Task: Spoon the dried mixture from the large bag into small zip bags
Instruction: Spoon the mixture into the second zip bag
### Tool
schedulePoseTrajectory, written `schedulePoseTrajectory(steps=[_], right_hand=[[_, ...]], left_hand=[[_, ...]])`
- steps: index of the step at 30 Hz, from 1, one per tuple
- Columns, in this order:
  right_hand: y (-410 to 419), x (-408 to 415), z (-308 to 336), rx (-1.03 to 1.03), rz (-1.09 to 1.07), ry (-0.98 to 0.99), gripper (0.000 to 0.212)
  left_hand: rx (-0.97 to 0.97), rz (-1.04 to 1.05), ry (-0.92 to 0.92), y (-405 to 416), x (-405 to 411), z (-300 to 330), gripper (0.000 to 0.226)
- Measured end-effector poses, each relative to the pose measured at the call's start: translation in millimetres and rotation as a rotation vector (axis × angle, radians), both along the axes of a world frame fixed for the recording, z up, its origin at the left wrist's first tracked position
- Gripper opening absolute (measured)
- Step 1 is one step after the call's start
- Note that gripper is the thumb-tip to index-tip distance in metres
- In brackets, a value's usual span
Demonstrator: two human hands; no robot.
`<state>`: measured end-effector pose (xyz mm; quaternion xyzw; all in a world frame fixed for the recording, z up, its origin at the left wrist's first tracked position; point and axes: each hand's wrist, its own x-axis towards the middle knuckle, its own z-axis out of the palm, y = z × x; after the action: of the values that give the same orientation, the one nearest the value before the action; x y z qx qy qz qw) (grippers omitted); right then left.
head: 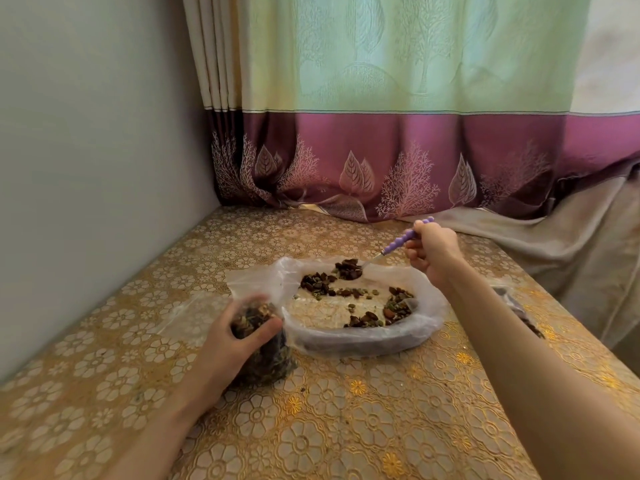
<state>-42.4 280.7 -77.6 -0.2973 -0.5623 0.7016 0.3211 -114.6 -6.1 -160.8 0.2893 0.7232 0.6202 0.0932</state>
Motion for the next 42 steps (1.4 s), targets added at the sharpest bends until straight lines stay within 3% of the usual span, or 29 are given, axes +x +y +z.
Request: schedulePoseTrajectory(steps=[4, 9, 12, 16, 20, 26, 28, 32, 36, 39, 42], right_hand=[[-24, -13, 24, -0.014, 0.076, 0.075, 0.032], [-61, -25, 46, -0.011, 0.215, 0.146, 0.034], [-79, -30, 51, 0.058, 0.268, 0.136, 0.034], [-97, -30, 53, 0.191, 0.316, 0.150, 0.039], [-107, -24, 52, 0.385, 0.384, 0.245, 0.032], [-104, -15, 50, 0.433, 0.443, 0.348, 0.028], [-97, -12, 48, 0.411, 0.423, 0.373, 0.030], [-73, -6, 40, 0.289, 0.251, 0.384, 0.030], [-44, 5, 20, 0.290, 0.051, 0.253, 0.032], [-27, 14, 2, 0.363, -0.027, 0.084, 0.034], [-17, 22, -13, 0.425, -0.098, -0.017, 0.035]], left_hand=[[-0.011, 0.009, 0.014, 0, -1, -1, 0.037], [-0.018, 0.001, 0.005, 0, 1, 2, 0.058], [-0.015, -0.016, -0.004, 0, 1, 2, 0.060], [0.000, -0.001, -0.007, 0, 0, 1, 0.045], [0.028, -0.021, -0.051, 1, -1, 0, 0.057], [0.033, -0.018, -0.039, 1, 1, 4, 0.050], [0.036, -0.014, -0.040, 0, 4, 6, 0.055], [0.031, 0.005, -0.031, -2, 6, 7, 0.087], [0.078, 0.033, -0.056, -4, 6, 10, 0.071], [0.163, 0.029, -0.114, -7, 4, 12, 0.082], [0.175, 0.010, -0.127, -8, 5, 14, 0.074]])
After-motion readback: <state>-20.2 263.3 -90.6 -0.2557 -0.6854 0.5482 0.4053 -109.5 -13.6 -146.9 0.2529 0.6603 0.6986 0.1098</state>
